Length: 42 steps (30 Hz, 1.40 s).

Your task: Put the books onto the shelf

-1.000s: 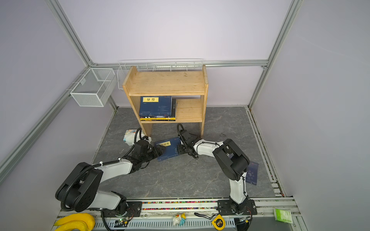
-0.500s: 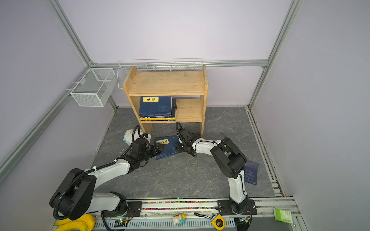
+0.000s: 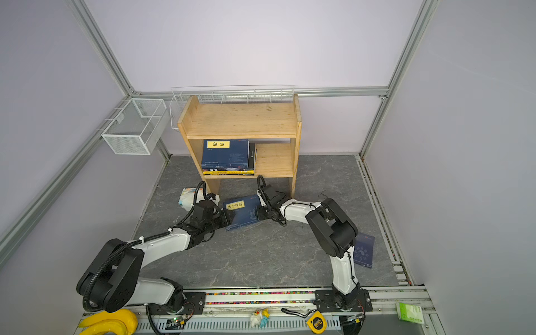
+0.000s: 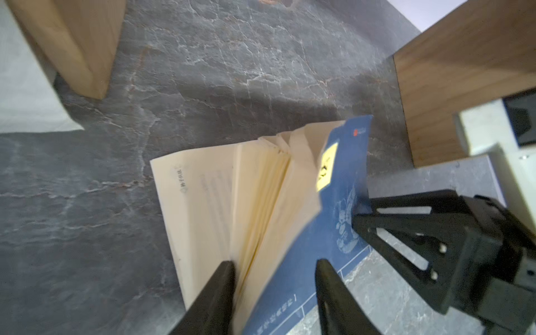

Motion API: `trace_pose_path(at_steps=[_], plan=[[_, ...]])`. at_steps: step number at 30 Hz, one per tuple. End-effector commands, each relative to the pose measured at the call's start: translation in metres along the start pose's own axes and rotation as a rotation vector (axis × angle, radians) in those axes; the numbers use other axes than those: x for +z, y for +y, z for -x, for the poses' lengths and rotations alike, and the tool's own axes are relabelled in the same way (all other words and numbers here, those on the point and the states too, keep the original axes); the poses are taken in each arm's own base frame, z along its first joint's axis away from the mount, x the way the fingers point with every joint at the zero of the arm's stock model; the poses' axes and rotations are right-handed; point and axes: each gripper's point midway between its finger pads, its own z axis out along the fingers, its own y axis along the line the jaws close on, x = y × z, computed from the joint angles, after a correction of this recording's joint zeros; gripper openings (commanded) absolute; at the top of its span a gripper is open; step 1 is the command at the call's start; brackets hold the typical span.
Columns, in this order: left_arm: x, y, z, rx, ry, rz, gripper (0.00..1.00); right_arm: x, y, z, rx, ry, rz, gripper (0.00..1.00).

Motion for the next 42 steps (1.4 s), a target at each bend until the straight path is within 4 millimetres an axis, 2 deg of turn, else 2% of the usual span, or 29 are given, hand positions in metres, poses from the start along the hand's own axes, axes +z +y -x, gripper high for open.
trace_pose_path(at_steps=[1,8,12,16,20,24,30,33,35,37,42], plan=[[-0.010,-0.034,0.024,0.029,-0.057,-0.107,0.31,0.001,0.013,-0.023,0.009,0.088,0.081,0.43],[-0.026,-0.039,0.030,0.037,-0.083,-0.120,0.10,-0.012,0.020,-0.007,0.054,0.050,0.161,0.44],[-0.038,-0.046,0.036,0.042,-0.091,-0.131,0.00,-0.029,0.024,0.008,0.098,0.007,0.217,0.62],[-0.055,-0.049,0.043,0.049,-0.095,-0.112,0.00,-0.057,0.021,0.027,0.174,-0.054,0.284,0.76],[-0.077,-0.052,0.052,0.042,-0.129,-0.108,0.00,-0.090,0.029,0.038,0.246,-0.089,0.408,0.81],[-0.105,-0.068,0.064,0.036,-0.157,-0.154,0.00,-0.116,0.037,0.034,0.302,-0.094,0.472,0.85],[-0.154,-0.096,0.075,0.046,-0.139,-0.226,0.00,-0.154,0.065,0.032,0.326,-0.100,0.643,0.91],[-0.174,-0.109,0.077,0.035,-0.126,-0.276,0.00,-0.165,0.077,0.034,0.357,-0.082,0.727,0.91],[-0.185,-0.117,0.079,0.025,-0.129,-0.314,0.00,-0.162,0.078,0.022,0.398,-0.038,0.740,0.91],[-0.197,-0.125,0.082,0.016,-0.139,-0.351,0.00,-0.168,0.081,0.020,0.404,-0.034,0.742,0.91],[-0.225,-0.149,0.092,0.017,-0.176,-0.473,0.00,-0.200,0.098,0.028,0.348,-0.080,0.793,0.93]])
